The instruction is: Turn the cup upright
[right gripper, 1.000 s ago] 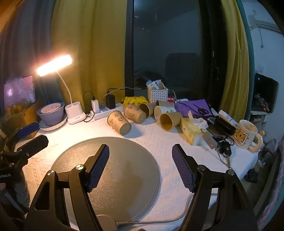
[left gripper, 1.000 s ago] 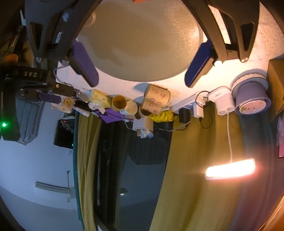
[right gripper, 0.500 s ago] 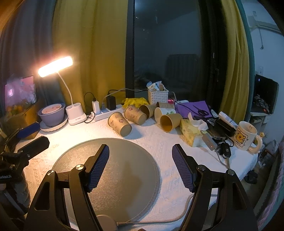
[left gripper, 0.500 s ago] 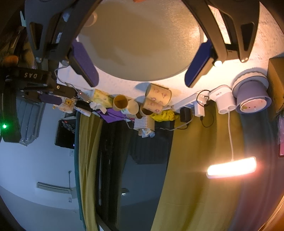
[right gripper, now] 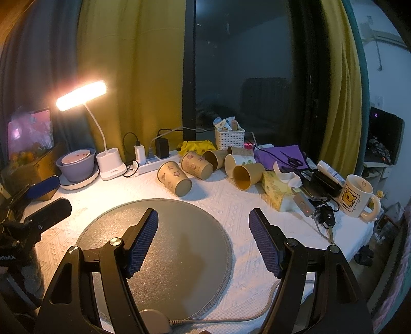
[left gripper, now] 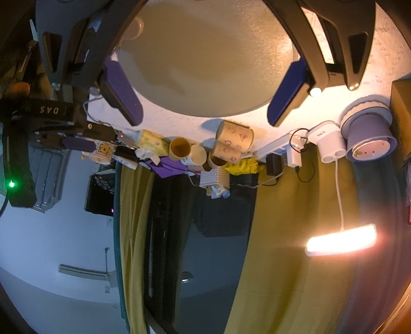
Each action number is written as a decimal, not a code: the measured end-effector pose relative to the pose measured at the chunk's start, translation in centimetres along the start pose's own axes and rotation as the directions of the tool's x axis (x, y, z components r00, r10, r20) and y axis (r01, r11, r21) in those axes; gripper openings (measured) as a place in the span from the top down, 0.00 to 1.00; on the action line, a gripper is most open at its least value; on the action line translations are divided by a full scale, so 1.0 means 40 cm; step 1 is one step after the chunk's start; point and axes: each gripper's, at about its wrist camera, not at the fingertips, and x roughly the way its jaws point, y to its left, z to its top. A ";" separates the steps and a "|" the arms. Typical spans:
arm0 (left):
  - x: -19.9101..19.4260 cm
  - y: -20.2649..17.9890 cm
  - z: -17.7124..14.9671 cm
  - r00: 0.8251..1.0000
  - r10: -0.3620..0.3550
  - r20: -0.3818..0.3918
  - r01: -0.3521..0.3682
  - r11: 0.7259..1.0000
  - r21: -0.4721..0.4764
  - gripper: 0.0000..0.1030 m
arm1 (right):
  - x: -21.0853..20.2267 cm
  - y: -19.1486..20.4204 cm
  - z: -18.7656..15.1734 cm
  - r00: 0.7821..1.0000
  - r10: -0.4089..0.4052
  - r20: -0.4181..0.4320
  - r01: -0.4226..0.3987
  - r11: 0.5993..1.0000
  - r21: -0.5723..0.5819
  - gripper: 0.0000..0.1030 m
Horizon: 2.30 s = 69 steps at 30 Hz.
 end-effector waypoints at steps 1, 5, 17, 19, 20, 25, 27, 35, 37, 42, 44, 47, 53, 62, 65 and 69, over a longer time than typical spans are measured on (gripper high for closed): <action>0.000 0.000 0.000 1.000 -0.002 0.001 0.002 1.000 0.001 0.05 | -0.002 0.001 -0.001 1.000 0.000 0.001 0.000 1.000 0.000 0.26; 0.000 0.000 0.000 1.000 -0.004 0.000 0.004 1.000 0.003 0.05 | -0.002 -0.002 -0.001 1.000 0.001 0.000 -0.001 1.000 0.000 0.26; 0.002 -0.007 -0.008 1.000 -0.009 -0.005 0.009 1.000 0.009 0.05 | -0.002 -0.002 -0.002 1.000 0.001 0.002 -0.001 1.000 0.001 0.26; 0.001 -0.007 -0.010 1.000 -0.008 -0.004 0.008 1.000 0.009 0.05 | -0.001 -0.002 -0.001 1.000 0.001 0.000 -0.001 1.000 -0.001 0.26; 0.002 -0.010 -0.012 1.000 -0.007 -0.004 0.007 1.000 0.011 0.05 | -0.001 -0.001 -0.001 1.000 0.001 0.000 -0.001 1.000 -0.001 0.26; 0.001 -0.006 -0.010 1.000 -0.007 -0.004 0.008 1.000 0.009 0.05 | -0.001 -0.001 -0.003 1.000 0.001 0.000 -0.001 1.000 0.000 0.26; 0.001 -0.008 -0.012 1.000 -0.008 -0.005 0.008 1.000 0.008 0.05 | -0.001 0.000 -0.002 1.000 0.001 0.000 -0.001 1.000 0.000 0.26; 0.001 -0.005 -0.018 1.000 -0.010 -0.009 0.011 1.000 0.009 0.05 | 0.001 0.001 -0.002 1.000 -0.002 0.001 0.002 1.000 0.001 0.26; 0.003 -0.004 -0.017 1.000 -0.010 -0.010 0.010 1.000 0.009 0.05 | 0.001 0.000 -0.002 1.000 -0.001 0.002 0.001 1.000 0.002 0.26; 0.002 -0.005 -0.019 1.000 -0.013 -0.012 0.013 1.000 0.010 0.05 | 0.001 -0.006 -0.005 1.000 0.000 0.002 0.000 1.000 0.001 0.26; 0.003 -0.005 -0.021 1.000 -0.014 -0.015 0.015 1.000 0.011 0.05 | 0.002 -0.010 -0.006 1.000 0.001 0.002 -0.001 1.000 -0.001 0.26; 0.009 -0.003 -0.019 1.000 -0.014 -0.022 0.014 1.000 0.012 0.05 | 0.004 -0.009 -0.007 1.000 0.001 0.000 -0.001 1.000 0.000 0.26; 0.058 0.021 -0.033 0.998 0.011 -0.068 -0.010 1.000 0.008 0.05 | 0.060 -0.043 -0.007 0.999 0.015 -0.032 -0.014 1.000 0.004 0.26; 0.220 0.029 0.016 0.979 0.010 -0.204 -0.018 0.999 -0.038 0.05 | 0.217 -0.148 0.007 0.997 0.015 -0.081 -0.013 1.000 0.024 0.26; 0.289 0.046 0.038 0.966 0.020 -0.257 -0.042 0.996 -0.078 0.05 | 0.270 -0.173 0.028 0.996 0.044 -0.080 -0.042 0.999 0.024 0.26; 0.374 0.069 0.052 0.947 0.061 -0.315 -0.099 0.989 -0.106 0.05 | 0.347 -0.202 0.073 0.993 0.083 -0.082 -0.081 0.996 0.028 0.26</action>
